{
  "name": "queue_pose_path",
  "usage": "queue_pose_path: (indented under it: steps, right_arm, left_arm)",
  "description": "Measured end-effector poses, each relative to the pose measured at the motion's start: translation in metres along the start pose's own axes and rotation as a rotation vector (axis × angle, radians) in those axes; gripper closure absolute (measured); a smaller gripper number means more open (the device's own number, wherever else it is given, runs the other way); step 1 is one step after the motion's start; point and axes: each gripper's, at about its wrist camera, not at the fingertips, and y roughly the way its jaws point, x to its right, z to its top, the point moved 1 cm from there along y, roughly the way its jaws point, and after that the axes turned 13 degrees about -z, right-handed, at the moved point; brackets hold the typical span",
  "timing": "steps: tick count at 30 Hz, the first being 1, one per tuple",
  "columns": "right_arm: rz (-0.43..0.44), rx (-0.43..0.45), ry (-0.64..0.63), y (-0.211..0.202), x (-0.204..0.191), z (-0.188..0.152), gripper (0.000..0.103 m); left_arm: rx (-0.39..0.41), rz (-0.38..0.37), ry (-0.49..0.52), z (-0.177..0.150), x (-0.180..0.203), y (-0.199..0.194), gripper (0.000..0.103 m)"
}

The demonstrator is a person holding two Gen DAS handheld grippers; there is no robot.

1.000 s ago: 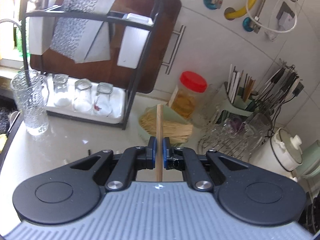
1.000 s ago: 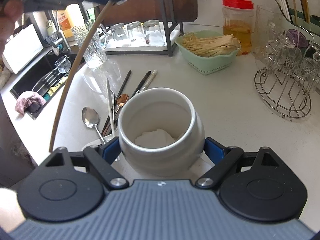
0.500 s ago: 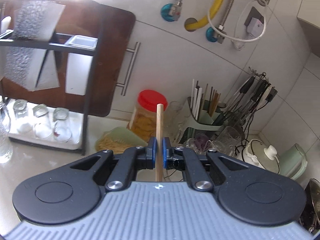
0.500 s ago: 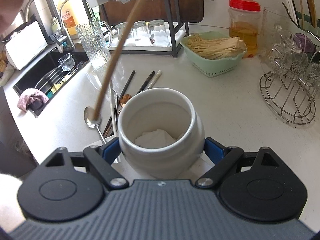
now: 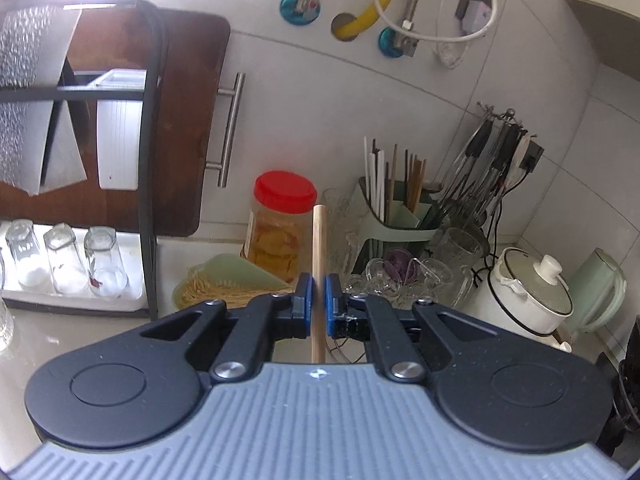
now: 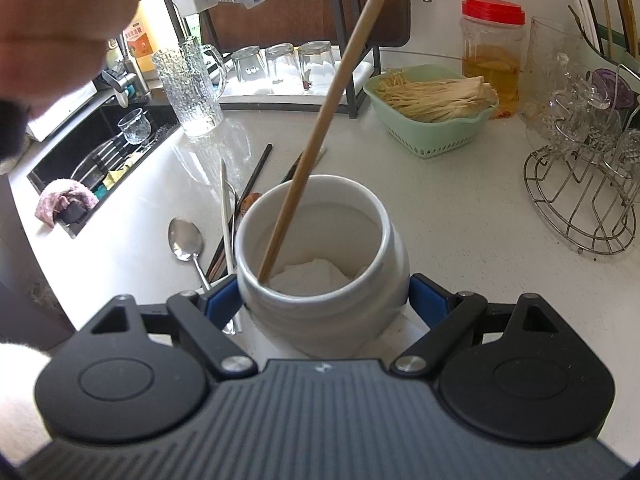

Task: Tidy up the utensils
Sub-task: 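Lower the chopstick into the pot and open the left tool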

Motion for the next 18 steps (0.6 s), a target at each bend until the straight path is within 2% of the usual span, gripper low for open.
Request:
queue_pose_path:
  steps: [5, 18]
  right_arm:
    - [-0.001, 0.004, 0.005, 0.001, -0.001, 0.0, 0.011]
    - [0.002, 0.02, 0.0, 0.001, -0.001, 0.0, 0.011]
  left_arm:
    - [0.005, -0.003, 0.018, 0.003, 0.001, -0.014, 0.095]
    - [0.006, 0.017, -0.013, 0.014, 0.007, -0.05, 0.095]
